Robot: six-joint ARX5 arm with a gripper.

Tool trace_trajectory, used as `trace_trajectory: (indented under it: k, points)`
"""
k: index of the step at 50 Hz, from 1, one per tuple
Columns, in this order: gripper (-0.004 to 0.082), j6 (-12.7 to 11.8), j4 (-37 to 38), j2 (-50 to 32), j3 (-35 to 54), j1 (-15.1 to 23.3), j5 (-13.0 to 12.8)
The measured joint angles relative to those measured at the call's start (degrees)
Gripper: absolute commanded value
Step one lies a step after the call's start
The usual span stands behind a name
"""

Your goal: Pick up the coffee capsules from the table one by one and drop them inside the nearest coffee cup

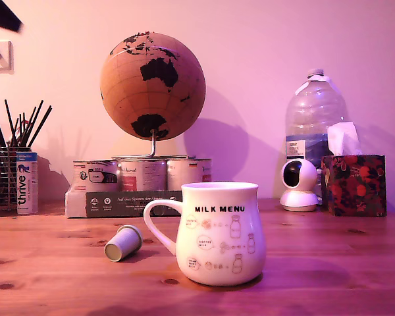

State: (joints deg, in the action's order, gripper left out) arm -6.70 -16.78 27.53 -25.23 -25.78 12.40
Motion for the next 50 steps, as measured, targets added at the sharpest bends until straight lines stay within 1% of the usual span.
trace_trajectory:
  k: [3,10,13,20,26,28,33,36,50]
  points:
    - [0.0577,-0.28,1.49,0.11,2.12,-1.03,-1.07]
    - [0.0604,-0.35,4.87,0.39,5.73,-2.75,-3.91]
    - [0.0617,-0.39,6.16,0.48,6.69,-3.13,-5.07]
    - [0.0625,-0.39,10.84,0.48,9.64,-3.23,-6.78]
    - [0.0625,-0.33,13.79,0.50,12.74,-3.23,-7.19]
    - [0.0625,0.13,14.14,0.87,13.55,-3.23,-7.21]
    - [0.0629,0.26,14.73,2.51,14.32,-3.23,-7.37]
    - [0.0644,0.57,15.91,3.93,14.32,-3.23,-7.39]
    - [0.0645,0.90,22.64,13.57,14.32,-3.23,-6.95]
